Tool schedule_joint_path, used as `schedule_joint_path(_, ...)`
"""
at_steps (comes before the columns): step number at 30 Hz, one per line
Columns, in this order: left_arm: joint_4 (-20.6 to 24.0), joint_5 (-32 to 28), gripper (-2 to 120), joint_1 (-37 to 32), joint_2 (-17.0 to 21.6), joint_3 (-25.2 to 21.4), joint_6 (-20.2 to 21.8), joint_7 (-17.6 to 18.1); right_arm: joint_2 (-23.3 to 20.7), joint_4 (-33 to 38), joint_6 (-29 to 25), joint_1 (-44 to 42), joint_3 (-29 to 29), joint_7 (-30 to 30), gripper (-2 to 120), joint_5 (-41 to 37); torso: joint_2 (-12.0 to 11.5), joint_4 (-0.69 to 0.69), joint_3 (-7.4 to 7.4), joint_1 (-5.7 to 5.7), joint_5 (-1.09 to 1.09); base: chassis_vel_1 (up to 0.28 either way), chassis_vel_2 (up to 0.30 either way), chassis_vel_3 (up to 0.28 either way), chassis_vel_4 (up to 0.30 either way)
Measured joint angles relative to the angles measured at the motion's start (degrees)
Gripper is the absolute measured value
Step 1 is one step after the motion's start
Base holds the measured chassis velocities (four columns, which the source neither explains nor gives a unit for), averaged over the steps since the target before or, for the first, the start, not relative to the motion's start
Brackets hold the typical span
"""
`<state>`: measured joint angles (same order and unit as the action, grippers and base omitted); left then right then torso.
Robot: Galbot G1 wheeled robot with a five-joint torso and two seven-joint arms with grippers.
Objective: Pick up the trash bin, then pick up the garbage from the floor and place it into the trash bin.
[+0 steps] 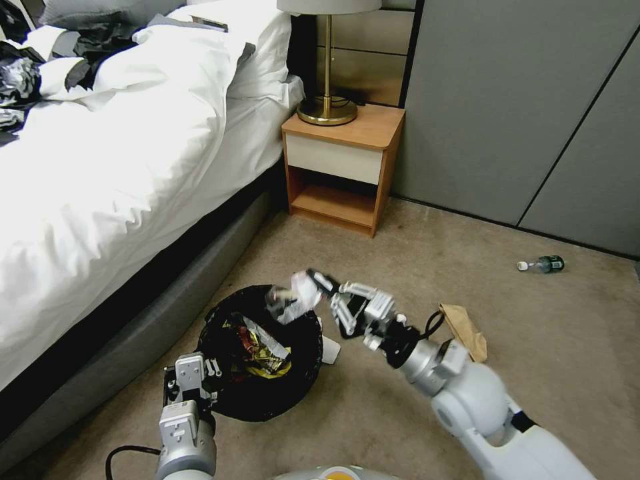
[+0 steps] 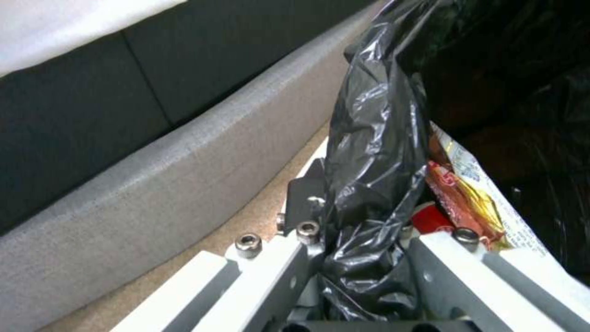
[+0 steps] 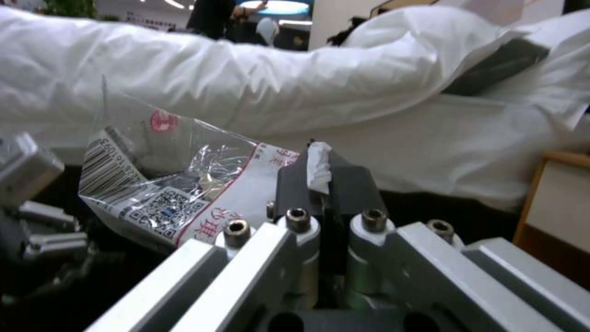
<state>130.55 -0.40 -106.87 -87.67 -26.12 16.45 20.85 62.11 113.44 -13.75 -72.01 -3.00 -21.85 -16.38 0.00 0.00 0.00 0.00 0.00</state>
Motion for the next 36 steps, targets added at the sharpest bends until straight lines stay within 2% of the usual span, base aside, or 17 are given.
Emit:
schedule_joint_path(9,0.0,0.0,1,0.0,0.0,0.0,0.0,0.0,2.3,-7.7,-0.2,2.2,4.3,0.4,0,2.7,0.0,0.00,0.00,0.00,0.00,0.000,0.000,0.000,0.000)
schedule_joint_path(20,0.0,0.0,1,0.0,0.0,0.0,0.0,0.0,4.8,-12.1,-0.2,3.3,8.5,1.6,0,4.9,0.0,0.00,0.00,0.00,-0.01,0.000,0.000,0.000,0.000)
schedule_joint_path(21,0.0,0.0,1,0.0,0.0,0.0,0.0,0.0,5.1,-12.9,-0.2,3.3,9.1,1.7,9,5.4,0.0,0.00,0.00,0.00,0.00,0.000,0.000,0.000,0.000)
schedule_joint_path(22,0.0,0.0,1,0.0,0.0,0.0,0.0,0.0,5.1,-12.9,-0.2,3.3,9.1,1.7,9,5.4,0.0,0.00,0.00,0.00,0.00,0.000,0.000,0.000,0.000)
schedule_joint_path(25,0.0,0.0,1,0.0,0.0,0.0,0.0,0.0,5.0,-13.4,-0.1,3.3,9.4,1.8,22,5.8,0.0,0.00,0.00,0.00,-0.01,0.000,0.000,0.000,0.000)
schedule_joint_path(26,0.0,0.0,1,0.0,0.0,0.0,0.0,0.0,5.0,-13.4,-0.1,3.3,9.4,1.8,22,5.8,0.0,0.00,0.00,0.00,-0.01,0.000,0.000,0.000,0.000)
schedule_joint_path(29,0.0,0.0,1,0.0,0.0,0.0,0.0,0.0,4.6,-13.3,-0.1,3.1,9.2,1.9,37,5.8,0.0,0.00,0.00,0.00,0.00,0.000,0.000,0.000,0.000)
schedule_joint_path(30,0.0,0.0,1,0.0,0.0,0.0,0.0,0.0,4.6,-13.3,-0.1,3.1,9.2,1.9,37,5.8,0.0,0.00,0.00,0.00,0.00,0.000,0.000,0.000,0.000)
schedule_joint_path(33,0.0,0.0,1,0.0,0.0,0.0,0.0,0.0,4.4,-13.1,-0.2,2.6,8.8,1.9,52,5.9,0.0,0.00,0.00,0.00,0.00,0.000,0.000,0.000,0.000)
schedule_joint_path(36,0.0,0.0,1,0.0,0.0,0.0,0.0,0.0,4.6,-13.0,-0.4,2.3,8.4,1.9,59,6.0,0.0,0.00,0.00,0.00,0.00,0.000,0.000,0.000,0.000)
